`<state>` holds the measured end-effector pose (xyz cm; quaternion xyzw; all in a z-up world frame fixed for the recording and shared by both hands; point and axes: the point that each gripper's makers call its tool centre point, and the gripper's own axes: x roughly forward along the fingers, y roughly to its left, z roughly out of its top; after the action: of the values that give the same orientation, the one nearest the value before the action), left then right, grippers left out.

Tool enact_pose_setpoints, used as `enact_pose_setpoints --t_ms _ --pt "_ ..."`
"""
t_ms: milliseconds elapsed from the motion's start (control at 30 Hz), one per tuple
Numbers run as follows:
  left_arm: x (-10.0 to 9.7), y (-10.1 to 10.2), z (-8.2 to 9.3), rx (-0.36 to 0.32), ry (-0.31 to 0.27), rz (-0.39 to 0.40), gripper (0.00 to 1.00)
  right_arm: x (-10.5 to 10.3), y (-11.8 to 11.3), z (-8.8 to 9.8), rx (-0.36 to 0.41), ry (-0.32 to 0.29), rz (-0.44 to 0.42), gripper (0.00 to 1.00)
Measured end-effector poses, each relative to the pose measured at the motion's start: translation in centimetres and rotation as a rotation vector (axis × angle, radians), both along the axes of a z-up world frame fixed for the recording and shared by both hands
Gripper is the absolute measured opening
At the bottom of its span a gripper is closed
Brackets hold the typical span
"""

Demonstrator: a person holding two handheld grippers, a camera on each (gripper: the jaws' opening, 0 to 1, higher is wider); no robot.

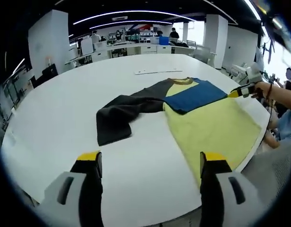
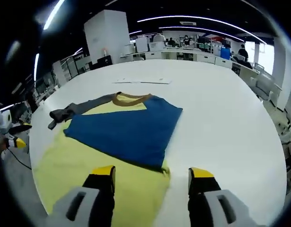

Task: Fold the garment on the visible template until the final outline fits inside the template.

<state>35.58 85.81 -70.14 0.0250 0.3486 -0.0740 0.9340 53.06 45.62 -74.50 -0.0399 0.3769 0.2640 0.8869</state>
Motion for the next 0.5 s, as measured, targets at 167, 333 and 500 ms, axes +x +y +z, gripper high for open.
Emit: enact_pose_setpoints --t_ms 167,333,500 --pt "0.9 0.7 0.0 -0.017 -0.017 0.058 0.76 -1.0 0.5 1.4 0.031 -0.012 0.017 0.74" --pt "2.0 1.2 -0.3 -0.019 -0.026 0.089 0.67 -1.5 0.6 2.7 0.055 -0.024 0.022 0.76" --pt "3.4 1.5 -0.8 -0.031 -0.033 0.102 0.53 -2.1 0.6 3.7 0.061 -0.033 0.036 0.78"
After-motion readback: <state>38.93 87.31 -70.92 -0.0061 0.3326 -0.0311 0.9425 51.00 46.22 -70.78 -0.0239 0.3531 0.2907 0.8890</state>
